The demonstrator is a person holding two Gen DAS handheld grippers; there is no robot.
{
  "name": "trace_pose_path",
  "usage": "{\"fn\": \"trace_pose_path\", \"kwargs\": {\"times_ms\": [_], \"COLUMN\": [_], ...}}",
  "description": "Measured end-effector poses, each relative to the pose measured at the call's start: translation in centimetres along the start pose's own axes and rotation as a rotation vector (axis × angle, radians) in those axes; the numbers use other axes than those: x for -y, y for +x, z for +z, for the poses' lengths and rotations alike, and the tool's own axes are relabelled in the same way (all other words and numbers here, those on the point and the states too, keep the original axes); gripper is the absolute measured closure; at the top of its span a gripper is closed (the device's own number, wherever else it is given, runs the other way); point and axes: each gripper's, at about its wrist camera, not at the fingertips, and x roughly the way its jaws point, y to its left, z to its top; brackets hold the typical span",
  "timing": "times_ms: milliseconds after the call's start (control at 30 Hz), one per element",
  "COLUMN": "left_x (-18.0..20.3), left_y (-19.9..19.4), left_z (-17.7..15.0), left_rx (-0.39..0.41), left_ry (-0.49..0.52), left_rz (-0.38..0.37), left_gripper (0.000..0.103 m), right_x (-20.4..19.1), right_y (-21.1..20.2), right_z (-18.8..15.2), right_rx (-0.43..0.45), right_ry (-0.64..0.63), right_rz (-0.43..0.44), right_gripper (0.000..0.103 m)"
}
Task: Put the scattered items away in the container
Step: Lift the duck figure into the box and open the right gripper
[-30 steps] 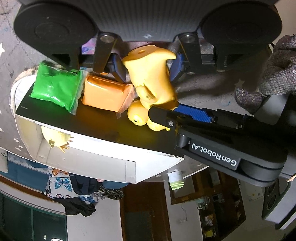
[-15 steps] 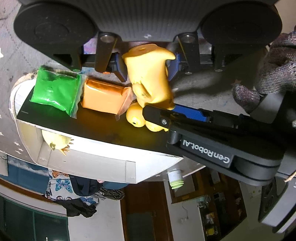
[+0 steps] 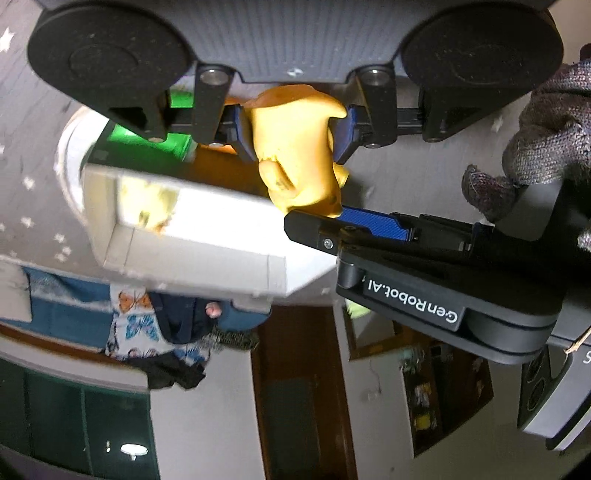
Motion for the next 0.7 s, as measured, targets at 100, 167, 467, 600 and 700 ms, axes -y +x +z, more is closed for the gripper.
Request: {"fn": "trace_pose_path", "kwargs": {"times_ms": [100, 167, 467, 600, 700], "left_x": [0.8, 1.3, 1.5, 0.3, -0.6], "left_y": [0.8, 1.6, 7.6, 10.4, 12.1], "left_z": [1.9, 3.2, 7.5, 7.8, 7.6], "left_rx": [0.024, 0.037, 0.014, -0.036, -0.071], "left_ry": [0.016, 0.029, 0.041, 0.015, -0.007], "left_rz": [-0.008, -0.010, 0.006, 0.004, 0.000], "left_gripper": [0.066, 0.066, 0.067, 0.068, 0.068], "right_x": [0.9, 1.8, 6.2, 7.7, 8.4], "right_y": [0.3, 0.9, 5.6, 8.0, 9.4], "right_z": [1.7, 2.9, 6.0, 5.8, 5.3], "right_rx": [0.034, 0.051, 0.047, 0.002, -0.033], "right_ry": [0.001, 0.015, 0.114, 0.161, 0.182], "right_rz": [-0.019, -0.032, -0.049, -0.054, -0.063], "right_gripper": [0.057, 0.057, 0.057, 0.057, 0.057]}}
